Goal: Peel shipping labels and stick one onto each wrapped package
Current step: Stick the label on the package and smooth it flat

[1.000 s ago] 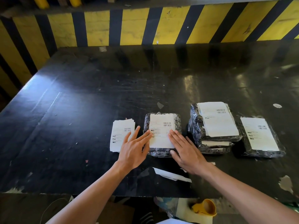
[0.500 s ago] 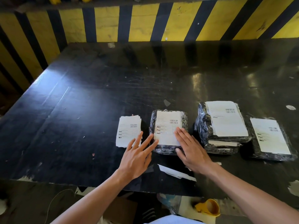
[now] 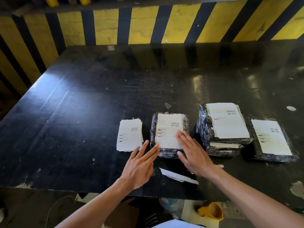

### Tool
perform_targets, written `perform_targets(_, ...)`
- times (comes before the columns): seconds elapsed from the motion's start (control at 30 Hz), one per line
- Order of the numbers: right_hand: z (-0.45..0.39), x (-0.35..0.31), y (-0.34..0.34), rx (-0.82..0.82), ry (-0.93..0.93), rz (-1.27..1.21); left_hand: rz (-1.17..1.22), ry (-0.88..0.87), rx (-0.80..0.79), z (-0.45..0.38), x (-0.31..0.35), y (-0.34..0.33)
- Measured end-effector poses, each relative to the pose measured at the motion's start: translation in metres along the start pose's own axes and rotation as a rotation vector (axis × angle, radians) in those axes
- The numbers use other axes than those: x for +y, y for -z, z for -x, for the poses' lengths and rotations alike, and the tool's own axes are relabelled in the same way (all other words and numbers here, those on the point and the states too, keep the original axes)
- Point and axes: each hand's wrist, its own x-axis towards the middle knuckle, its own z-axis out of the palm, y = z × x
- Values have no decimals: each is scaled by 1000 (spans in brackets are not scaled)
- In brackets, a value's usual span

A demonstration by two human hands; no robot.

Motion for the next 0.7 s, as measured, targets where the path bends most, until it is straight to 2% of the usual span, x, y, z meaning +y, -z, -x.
perform_targets(0.23,-2,-4,-4,62,-33,-77,191,5,148,-26,-6,20)
perform_targets(0.47,-19,-10,7,242,-72,-234,371,225,17,-86,1,16)
perform_targets(0.7,-52,1,13,248,-274,-442,543,287,40,-110,-8,6)
